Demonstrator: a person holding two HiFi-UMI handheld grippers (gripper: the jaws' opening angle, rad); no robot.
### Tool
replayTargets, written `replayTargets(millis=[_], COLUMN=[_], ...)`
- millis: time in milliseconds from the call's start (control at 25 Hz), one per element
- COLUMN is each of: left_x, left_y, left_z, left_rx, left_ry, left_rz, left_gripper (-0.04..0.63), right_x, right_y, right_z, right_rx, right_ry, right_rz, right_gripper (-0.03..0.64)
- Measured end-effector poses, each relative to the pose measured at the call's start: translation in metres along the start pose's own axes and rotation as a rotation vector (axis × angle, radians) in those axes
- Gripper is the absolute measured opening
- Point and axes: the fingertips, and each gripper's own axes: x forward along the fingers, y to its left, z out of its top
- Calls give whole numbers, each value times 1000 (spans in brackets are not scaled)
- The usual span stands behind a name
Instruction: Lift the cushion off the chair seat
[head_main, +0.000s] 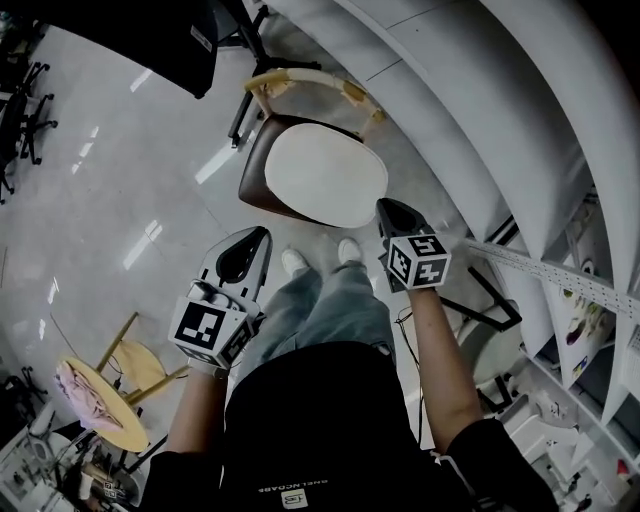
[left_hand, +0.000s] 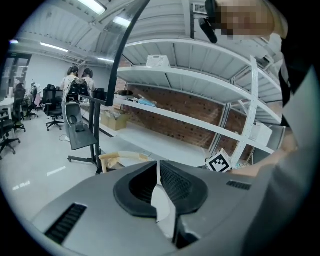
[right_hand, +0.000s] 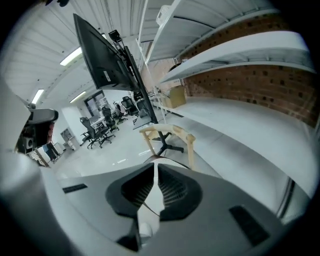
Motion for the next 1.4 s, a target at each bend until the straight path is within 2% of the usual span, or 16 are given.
replayTargets(millis=[440,720,920,1400], left_x=[1,-3,-5,1], left_y=[0,10,20,29], left_z=[-37,-51,-60,-83], left_rx=[-31,-65,-71,-61], left_ry=[91,124,138,232], left_rz=[-5,31,60,127], left_gripper=[15,15,15,15], right_x=[33,54,72,122], right_y=[-53,-77,-93,-114], right_z=[-71,-119,-153,-221], right_rx=[163,278,344,467], right_ry=[103,185,238,388], right_rz=[-67,-105,-132,-117], right_gripper=[25,75,139,309])
